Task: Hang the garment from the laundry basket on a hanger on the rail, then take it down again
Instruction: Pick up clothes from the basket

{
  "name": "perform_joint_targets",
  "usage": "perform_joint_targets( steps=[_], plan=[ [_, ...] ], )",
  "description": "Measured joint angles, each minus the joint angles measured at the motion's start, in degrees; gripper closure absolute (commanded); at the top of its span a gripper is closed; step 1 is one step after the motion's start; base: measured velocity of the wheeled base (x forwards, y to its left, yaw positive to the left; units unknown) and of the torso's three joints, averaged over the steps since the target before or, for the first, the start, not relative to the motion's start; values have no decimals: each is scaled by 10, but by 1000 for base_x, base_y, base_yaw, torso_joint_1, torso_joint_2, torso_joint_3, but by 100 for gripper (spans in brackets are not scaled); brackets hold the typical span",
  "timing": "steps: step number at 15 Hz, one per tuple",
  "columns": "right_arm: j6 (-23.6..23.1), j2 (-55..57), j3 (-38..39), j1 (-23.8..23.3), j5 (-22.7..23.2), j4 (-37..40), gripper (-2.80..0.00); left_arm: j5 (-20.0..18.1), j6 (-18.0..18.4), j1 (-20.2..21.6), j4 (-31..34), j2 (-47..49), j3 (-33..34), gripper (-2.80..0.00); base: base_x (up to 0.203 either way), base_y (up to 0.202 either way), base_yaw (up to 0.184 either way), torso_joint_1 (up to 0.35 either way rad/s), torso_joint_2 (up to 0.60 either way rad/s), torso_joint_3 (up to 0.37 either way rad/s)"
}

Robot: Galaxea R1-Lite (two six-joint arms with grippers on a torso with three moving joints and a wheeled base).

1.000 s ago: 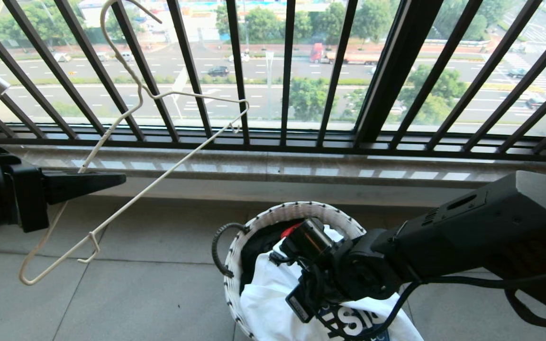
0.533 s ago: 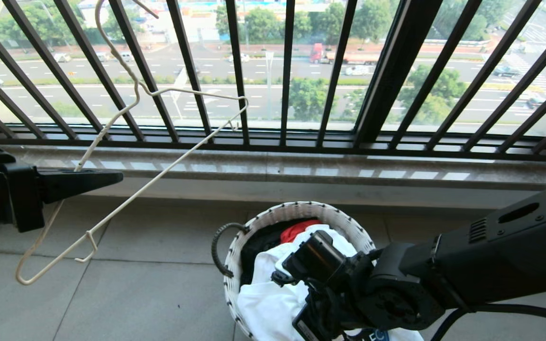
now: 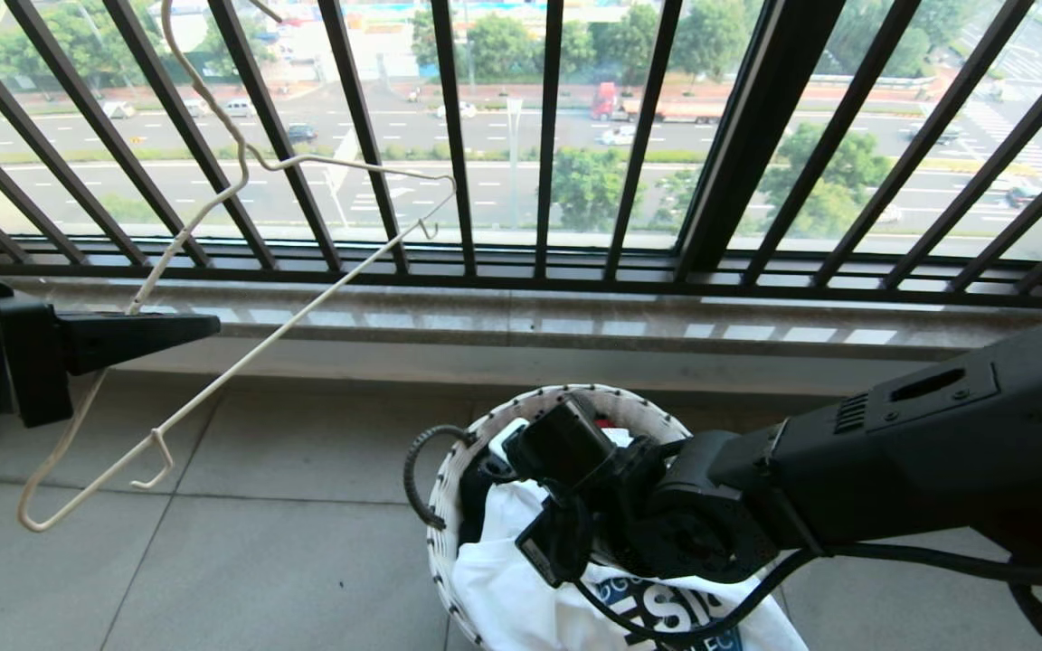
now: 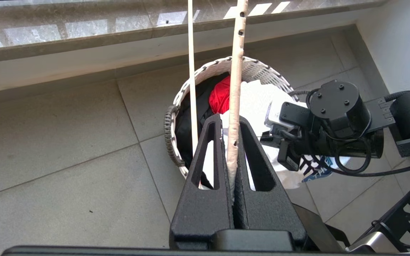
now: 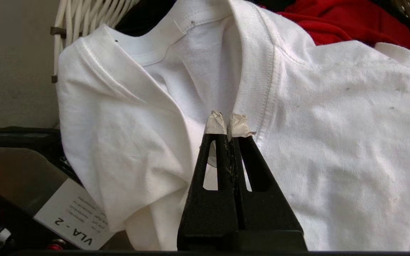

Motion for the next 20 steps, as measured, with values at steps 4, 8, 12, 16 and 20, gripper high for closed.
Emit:
perform_joint_targets(
  steps=[4, 8, 12, 16, 20],
  plan=[
    [-68, 42, -11, 1, -79, -84, -280, 0, 0, 3, 0, 0, -1, 0, 0, 0, 0, 0, 0, 0],
    [-118, 67, -10, 3, -121, -138, -280, 0, 0, 9, 0, 0, -2, 0, 0, 0, 0, 0, 0, 0],
    [-123, 75, -7, 7, -140, -141, -280, 0, 0, 10, 0, 0, -3, 0, 0, 0, 0, 0, 0, 0],
    [-153, 75, -7, 3, -162, -163, -280, -1, 0, 10, 0, -1, -4, 0, 0, 0, 0, 0, 0, 0],
    [-179, 75, -7, -11, -172, -167, -280, -1, 0, 9, 0, -2, -4, 0, 0, 0, 0, 0, 0, 0]
  ],
)
